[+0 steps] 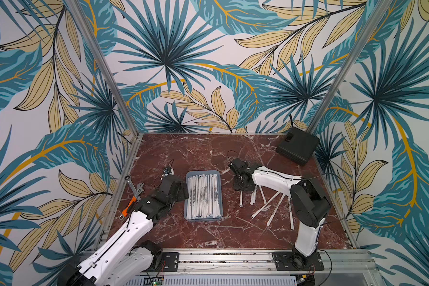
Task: Put the straws into the storage box
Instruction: Pick up the straw from the center of the board, then place the straw in the storage box.
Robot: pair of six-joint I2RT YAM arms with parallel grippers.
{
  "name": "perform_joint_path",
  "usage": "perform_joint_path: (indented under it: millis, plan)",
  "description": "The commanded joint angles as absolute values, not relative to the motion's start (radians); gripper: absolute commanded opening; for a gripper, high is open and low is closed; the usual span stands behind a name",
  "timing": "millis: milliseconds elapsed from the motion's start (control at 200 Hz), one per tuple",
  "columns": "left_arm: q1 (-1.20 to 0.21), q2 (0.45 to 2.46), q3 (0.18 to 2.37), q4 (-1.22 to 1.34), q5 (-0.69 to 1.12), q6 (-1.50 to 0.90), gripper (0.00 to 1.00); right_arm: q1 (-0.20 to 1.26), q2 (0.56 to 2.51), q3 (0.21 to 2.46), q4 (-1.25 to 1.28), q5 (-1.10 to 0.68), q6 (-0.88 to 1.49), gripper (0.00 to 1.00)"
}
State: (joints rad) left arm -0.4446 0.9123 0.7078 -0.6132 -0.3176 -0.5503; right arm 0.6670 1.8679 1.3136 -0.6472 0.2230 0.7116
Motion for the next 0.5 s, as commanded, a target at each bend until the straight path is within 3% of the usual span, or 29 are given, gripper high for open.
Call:
perform_joint_path:
  millis: [0,190,496]
  plan:
    - [-0.408,0.88,0.772,-0.671,-0.351,-0.52,0.86,0.766,1.822,1.393,-0.67,0.222,0.77,0.06]
    - [-0.339,0.859,0.844,-0.757,-0.41,-0.483,0.86,0.946,1.965,1.613,-0.632,0.21,0.86,0.06]
    - [-0.277,0.823,0.853,-0.781,-0.382,-0.483,0.86,1.026,2.227,1.856,-0.58,0.11,0.965,0.06]
